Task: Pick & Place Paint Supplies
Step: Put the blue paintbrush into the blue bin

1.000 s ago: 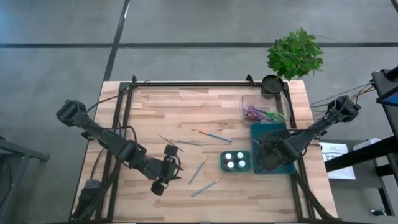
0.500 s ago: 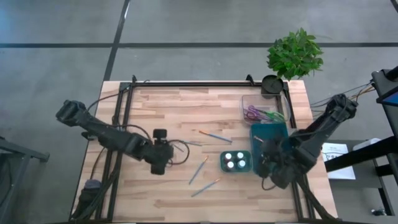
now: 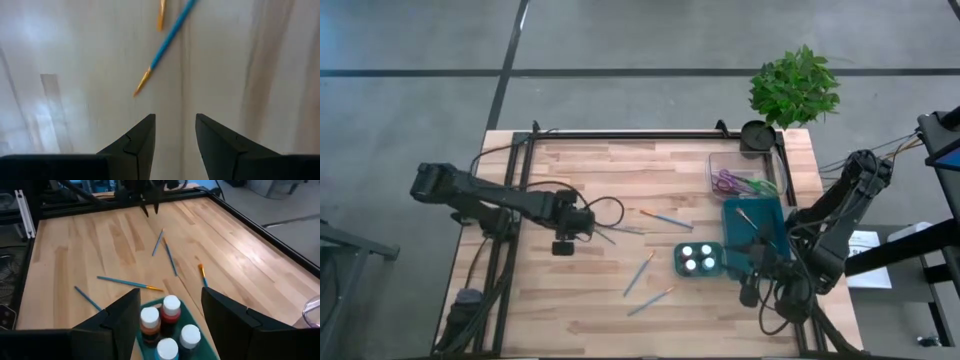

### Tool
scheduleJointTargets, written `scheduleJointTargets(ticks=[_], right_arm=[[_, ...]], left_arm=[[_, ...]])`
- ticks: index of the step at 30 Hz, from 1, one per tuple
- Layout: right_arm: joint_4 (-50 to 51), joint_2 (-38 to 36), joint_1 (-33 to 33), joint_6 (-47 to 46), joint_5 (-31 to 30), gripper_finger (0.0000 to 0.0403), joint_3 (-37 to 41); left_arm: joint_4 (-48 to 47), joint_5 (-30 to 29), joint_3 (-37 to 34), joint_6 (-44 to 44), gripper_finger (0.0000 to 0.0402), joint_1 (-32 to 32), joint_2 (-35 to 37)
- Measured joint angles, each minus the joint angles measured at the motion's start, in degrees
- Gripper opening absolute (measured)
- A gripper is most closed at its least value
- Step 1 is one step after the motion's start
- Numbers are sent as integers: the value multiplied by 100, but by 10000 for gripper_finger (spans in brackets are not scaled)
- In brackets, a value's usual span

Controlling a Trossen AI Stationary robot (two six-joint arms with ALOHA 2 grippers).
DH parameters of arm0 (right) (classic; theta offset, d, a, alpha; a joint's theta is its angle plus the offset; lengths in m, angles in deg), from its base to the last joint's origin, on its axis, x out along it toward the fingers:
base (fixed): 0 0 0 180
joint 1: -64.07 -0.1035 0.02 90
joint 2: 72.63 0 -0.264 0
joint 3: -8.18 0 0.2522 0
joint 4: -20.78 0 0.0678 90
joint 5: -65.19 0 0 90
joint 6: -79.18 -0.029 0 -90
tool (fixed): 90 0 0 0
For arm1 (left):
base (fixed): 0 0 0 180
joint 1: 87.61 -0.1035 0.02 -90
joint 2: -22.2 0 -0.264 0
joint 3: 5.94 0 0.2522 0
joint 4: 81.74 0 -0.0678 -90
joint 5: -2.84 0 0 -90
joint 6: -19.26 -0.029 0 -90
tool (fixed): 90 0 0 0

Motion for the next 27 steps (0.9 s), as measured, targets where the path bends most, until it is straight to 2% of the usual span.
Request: scheduleJointTargets(ticks=[3,7,14,22,27], right_arm=[[-1,-2,0,28,-4,208,0],[-70,-2,0,110,-15,208,3],[-363,-2,0,430,-13,208,17],[-449,-1,0,636,30,208,24],[-461,-2,0,698,43,208,24]], left_arm=[[186,-211,-308,-520,143,-24,-2],[520,-287,-299,-920,118,-24,-55],[778,-310,-305,-1096,69,-366,-55],[1042,-264,-308,-1380,66,-524,-53],[1183,-172,-308,-1416,69,-532,-337]])
